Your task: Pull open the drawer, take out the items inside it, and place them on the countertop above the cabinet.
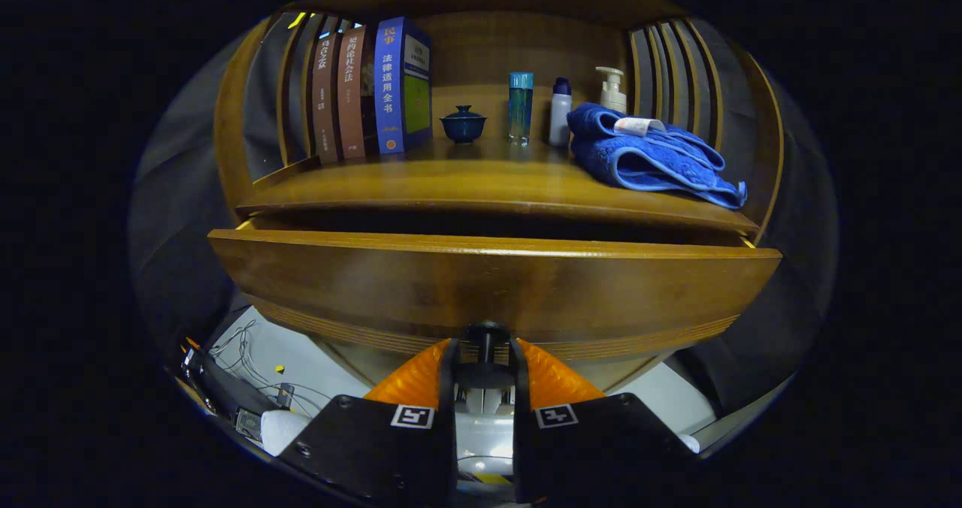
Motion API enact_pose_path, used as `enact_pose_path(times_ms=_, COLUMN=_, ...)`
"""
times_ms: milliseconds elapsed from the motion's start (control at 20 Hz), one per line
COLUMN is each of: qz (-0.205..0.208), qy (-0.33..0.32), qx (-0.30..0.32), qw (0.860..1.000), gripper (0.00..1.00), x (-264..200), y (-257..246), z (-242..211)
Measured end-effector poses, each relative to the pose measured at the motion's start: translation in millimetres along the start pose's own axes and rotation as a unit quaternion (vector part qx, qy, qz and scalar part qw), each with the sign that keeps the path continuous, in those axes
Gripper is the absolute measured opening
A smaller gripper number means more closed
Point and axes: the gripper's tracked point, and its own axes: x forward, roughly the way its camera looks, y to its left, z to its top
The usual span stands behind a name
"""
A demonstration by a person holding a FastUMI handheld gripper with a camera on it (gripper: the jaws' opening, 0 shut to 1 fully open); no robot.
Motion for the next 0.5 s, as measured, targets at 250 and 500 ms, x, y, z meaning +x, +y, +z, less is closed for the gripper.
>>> enact_pose_path(times_ms=250, qz=0.008, qy=0.027, qx=0.001, qw=1.0, gripper=0.34, x=-46, y=1, z=-30)
enact_pose_path(times_ms=500, qz=0.011, qy=0.039, qx=0.01, qw=0.999, gripper=0.34, x=-85, y=3, z=-56)
